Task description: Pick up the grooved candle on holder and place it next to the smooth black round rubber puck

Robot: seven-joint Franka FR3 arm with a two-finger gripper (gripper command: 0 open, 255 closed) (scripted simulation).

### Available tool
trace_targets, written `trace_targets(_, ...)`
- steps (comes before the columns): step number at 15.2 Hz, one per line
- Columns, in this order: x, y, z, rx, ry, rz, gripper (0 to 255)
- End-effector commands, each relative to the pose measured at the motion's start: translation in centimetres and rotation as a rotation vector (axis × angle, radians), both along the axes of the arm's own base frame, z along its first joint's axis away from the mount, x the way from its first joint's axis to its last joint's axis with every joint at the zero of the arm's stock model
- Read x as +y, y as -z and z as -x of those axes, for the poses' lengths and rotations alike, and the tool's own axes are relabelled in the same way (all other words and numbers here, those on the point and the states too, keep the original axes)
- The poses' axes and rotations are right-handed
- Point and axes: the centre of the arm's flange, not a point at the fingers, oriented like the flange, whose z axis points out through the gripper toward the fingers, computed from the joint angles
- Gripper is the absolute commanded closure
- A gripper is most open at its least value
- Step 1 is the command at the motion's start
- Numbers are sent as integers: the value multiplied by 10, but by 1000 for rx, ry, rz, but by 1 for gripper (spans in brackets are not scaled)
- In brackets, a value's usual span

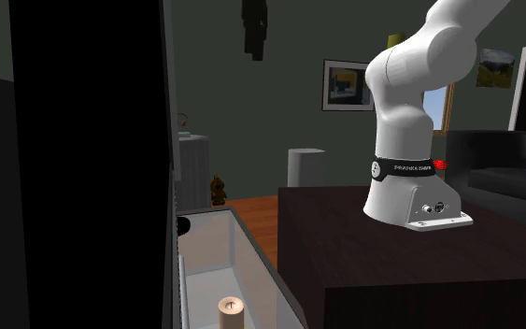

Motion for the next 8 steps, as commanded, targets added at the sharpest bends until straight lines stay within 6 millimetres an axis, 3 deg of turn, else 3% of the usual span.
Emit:
trace_targets(1,13,21,-2,-3,7,-7,0)
trace_targets(8,55,101,-13,-6,28,-29,0)
